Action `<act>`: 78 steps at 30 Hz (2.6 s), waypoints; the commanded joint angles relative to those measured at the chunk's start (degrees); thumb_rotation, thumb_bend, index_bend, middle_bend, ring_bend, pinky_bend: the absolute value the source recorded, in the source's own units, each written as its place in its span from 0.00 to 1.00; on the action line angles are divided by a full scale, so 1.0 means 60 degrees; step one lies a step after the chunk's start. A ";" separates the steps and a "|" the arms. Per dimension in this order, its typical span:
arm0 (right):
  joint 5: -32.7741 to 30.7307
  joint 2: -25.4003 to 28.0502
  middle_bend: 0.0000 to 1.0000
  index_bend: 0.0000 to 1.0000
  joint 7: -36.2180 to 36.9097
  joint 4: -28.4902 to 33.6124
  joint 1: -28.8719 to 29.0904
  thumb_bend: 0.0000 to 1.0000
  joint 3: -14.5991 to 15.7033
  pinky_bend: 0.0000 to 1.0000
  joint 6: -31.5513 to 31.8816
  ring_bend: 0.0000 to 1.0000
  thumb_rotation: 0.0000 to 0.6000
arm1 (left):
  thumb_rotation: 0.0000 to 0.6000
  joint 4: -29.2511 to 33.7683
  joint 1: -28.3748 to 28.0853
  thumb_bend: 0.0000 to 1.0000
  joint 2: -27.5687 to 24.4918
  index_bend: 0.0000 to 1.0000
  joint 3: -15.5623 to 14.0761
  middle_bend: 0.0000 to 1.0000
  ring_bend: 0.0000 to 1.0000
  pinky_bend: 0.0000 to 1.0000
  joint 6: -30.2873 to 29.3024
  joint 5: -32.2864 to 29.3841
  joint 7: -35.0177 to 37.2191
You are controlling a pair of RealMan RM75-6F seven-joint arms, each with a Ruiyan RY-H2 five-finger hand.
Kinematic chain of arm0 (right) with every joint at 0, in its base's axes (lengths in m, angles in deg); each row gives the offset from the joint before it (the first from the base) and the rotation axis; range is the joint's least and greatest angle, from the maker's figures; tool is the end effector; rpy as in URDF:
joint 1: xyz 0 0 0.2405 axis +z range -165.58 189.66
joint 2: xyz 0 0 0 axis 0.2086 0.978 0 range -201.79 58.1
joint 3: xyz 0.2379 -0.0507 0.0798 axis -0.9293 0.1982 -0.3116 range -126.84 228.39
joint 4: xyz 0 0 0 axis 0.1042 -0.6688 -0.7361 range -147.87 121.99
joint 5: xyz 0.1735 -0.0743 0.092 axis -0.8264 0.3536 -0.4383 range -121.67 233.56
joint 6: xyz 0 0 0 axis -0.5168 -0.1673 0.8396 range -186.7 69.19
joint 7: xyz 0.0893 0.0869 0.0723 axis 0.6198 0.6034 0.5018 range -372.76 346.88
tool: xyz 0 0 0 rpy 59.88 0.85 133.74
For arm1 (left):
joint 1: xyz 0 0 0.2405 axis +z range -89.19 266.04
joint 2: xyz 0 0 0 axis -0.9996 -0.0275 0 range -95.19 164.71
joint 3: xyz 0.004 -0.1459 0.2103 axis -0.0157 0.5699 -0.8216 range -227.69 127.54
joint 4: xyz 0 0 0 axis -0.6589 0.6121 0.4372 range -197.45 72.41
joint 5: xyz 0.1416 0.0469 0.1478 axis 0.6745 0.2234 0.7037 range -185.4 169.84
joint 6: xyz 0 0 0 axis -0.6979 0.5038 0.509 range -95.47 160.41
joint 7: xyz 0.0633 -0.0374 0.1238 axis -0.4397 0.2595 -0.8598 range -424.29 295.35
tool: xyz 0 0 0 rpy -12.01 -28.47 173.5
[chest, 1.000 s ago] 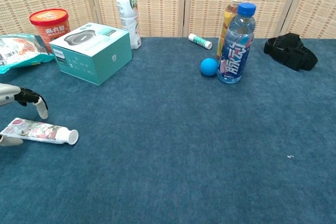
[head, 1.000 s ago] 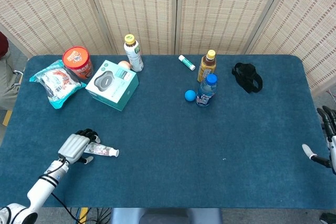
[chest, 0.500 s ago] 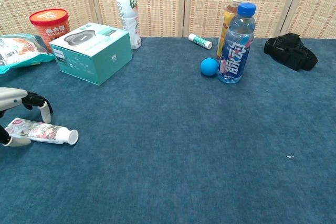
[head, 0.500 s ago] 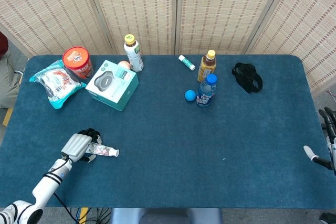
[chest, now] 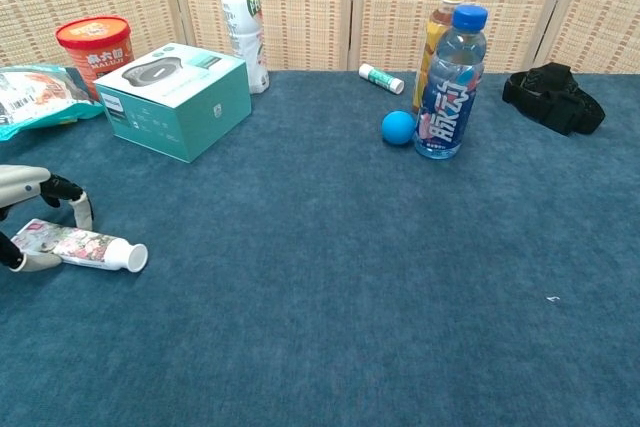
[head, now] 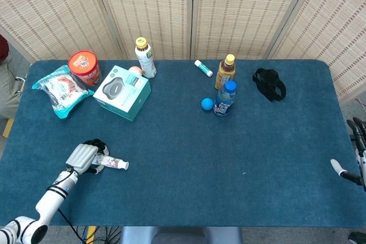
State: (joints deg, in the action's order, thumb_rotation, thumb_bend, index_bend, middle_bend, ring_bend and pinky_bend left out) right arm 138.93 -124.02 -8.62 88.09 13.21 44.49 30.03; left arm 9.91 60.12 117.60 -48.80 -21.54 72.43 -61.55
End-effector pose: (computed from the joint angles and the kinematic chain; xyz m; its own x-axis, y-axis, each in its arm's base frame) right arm -0.3001 -0.1715 0.2286 0.3755 0.1014 0.9212 -0.9263 0.0749 0.3693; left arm -0.2904 0.2937 0.0158 0.4405 0.3890 0.8091 0.8958 -0.2497 -0.3676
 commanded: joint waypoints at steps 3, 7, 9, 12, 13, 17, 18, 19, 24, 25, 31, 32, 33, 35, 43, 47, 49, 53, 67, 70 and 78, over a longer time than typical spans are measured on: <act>-0.0002 0.0013 0.07 0.05 0.0012 0.0000 -0.0018 0.15 -0.0002 0.08 0.0016 0.00 1.00 | 1.00 -0.0276 0.0018 0.33 0.0174 0.52 -0.0019 0.40 0.25 0.18 -0.0223 0.0198 0.0405; 0.0014 0.0026 0.07 0.05 0.0018 0.0014 -0.0030 0.15 0.0002 0.08 0.0024 0.00 1.00 | 1.00 -0.0512 0.0005 0.35 0.0265 0.56 -0.0012 0.48 0.33 0.22 -0.0455 0.0421 0.0820; 0.0036 0.0033 0.07 0.05 0.0008 0.0029 -0.0031 0.15 0.0004 0.08 0.0028 0.00 1.00 | 1.00 -0.0622 -0.0023 0.36 0.0269 0.57 -0.0019 0.51 0.35 0.24 -0.0539 0.0543 0.1022; 0.0077 0.0048 0.07 0.05 -0.0005 0.0057 -0.0025 0.16 -0.0001 0.08 0.0041 0.00 1.00 | 1.00 -0.0676 -0.0068 0.36 0.0203 0.59 0.0007 0.56 0.40 0.28 -0.0671 0.0687 0.1393; 0.0093 0.0056 0.07 0.05 -0.0006 0.0067 -0.0022 0.15 -0.0005 0.08 0.0050 0.00 1.00 | 1.00 -0.0673 -0.0077 0.37 0.0172 0.60 0.0028 0.58 0.42 0.30 -0.0733 0.0728 0.1546; 0.0248 0.0113 0.07 0.05 -0.0043 0.0116 0.0049 0.15 -0.0019 0.08 0.0028 0.00 1.00 | 1.00 -0.0490 -0.0165 0.39 -0.0151 0.62 0.0126 0.63 0.47 0.34 -0.0987 0.0950 0.2279; 0.0301 0.0128 0.07 0.05 -0.0061 0.0133 0.0081 0.15 -0.0022 0.08 0.0009 0.00 1.00 | 1.00 -0.0419 -0.0193 0.40 -0.0247 0.63 0.0149 0.64 0.48 0.36 -0.1030 0.0997 0.2433; 0.0359 0.0146 0.07 0.05 -0.0077 0.0158 0.0117 0.15 -0.0021 0.08 -0.0020 0.00 1.00 | 1.00 -0.0335 -0.0227 0.41 -0.0353 0.63 0.0176 0.65 0.49 0.37 -0.1060 0.1037 0.2577; 0.0875 0.0310 0.07 0.05 -0.0178 0.0400 0.0504 0.15 -0.0063 0.08 -0.0323 0.00 1.00 | 1.00 0.0288 -0.0533 0.44 -0.1076 0.65 0.0320 0.68 0.53 0.41 -0.1059 0.1287 0.3320; 0.0989 0.0329 0.08 0.05 -0.0202 0.0455 0.0600 0.15 -0.0100 0.08 -0.0361 0.00 1.00 | 1.00 0.0416 -0.0600 0.44 -0.1218 0.65 0.0345 0.69 0.53 0.41 -0.1035 0.1331 0.3449; 0.1721 0.0476 0.15 0.11 -0.0406 0.0868 0.1414 0.16 -0.0361 0.13 -0.0895 0.02 1.00 | 1.00 0.1248 -0.1029 0.45 -0.2013 0.65 0.0459 0.70 0.55 0.44 -0.0831 0.1589 0.4306; 0.1819 0.0481 0.16 0.13 -0.0441 0.0936 0.1560 0.16 -0.0420 0.14 -0.0987 0.03 1.00 | 1.00 0.1365 -0.1101 0.45 -0.2109 0.65 0.0465 0.70 0.55 0.44 -0.0784 0.1637 0.4473; 0.1950 0.0476 0.17 0.13 -0.0473 0.1015 0.1763 0.16 -0.0496 0.15 -0.1121 0.04 1.00 | 1.00 0.1498 -0.1191 0.45 -0.2222 0.65 0.0468 0.70 0.56 0.44 -0.0720 0.1690 0.4702; 0.2114 0.0484 0.19 0.16 -0.0507 0.1160 0.2074 0.18 -0.0588 0.17 -0.1386 0.06 1.00 | 1.00 0.1673 -0.1333 0.45 -0.2362 0.65 0.0470 0.71 0.56 0.44 -0.0632 0.1787 0.5008; 0.2302 0.0398 0.21 0.20 -0.0613 0.1831 0.3471 0.21 -0.0964 0.18 -0.2811 0.07 1.00 | 1.00 0.2234 -0.1938 0.46 -0.2766 0.65 0.0513 0.71 0.56 0.45 -0.0408 0.2166 0.6198; 0.2160 0.0177 0.21 0.21 -0.0711 0.2024 0.4088 0.22 -0.1118 0.18 -0.3462 0.07 1.00 | 1.00 0.2337 -0.2198 0.46 -0.2856 0.65 0.0585 0.72 0.56 0.45 -0.0370 0.2249 0.6549; 0.2049 -0.0036 0.21 0.22 -0.0800 0.2073 0.4407 0.23 -0.1204 0.18 -0.3758 0.07 1.00 | 1.00 0.2412 -0.2336 0.46 -0.2885 0.65 0.0618 0.72 0.57 0.44 -0.0297 0.2226 0.6912; 0.1767 -0.0504 0.21 0.25 -0.1271 0.2082 0.4975 0.25 -0.1317 0.18 -0.4342 0.07 1.00 | 1.00 0.2396 -0.2560 0.47 -0.2907 0.66 0.0649 0.73 0.57 0.44 -0.0239 0.2267 0.7327; 0.0668 -0.2026 0.21 0.34 -0.2946 0.1963 0.6393 0.29 -0.1626 0.11 -0.5321 0.06 1.00 | 1.00 0.2590 -0.2969 0.47 -0.2990 0.66 0.0630 0.73 0.57 0.45 0.0033 0.2002 0.7777; 0.0509 -0.2334 0.21 0.34 -0.3195 0.1843 0.6595 0.28 -0.1633 0.11 -0.5371 0.06 1.00 | 1.00 0.2584 -0.3033 0.47 -0.2976 0.66 0.0656 0.73 0.57 0.45 0.0086 0.1903 0.7846; 0.0038 -0.3121 0.21 0.34 -0.3766 0.1470 0.7158 0.28 -0.1614 0.11 -0.5626 0.05 1.00 | 1.00 0.2579 -0.3176 0.48 -0.2918 0.67 0.0705 0.74 0.59 0.46 0.0207 0.1714 0.7851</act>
State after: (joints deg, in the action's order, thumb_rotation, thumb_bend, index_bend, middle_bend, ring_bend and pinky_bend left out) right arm 139.64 -142.23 -30.78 97.34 55.67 34.83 -3.45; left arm 25.36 41.10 100.07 -44.60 -20.32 82.75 -14.41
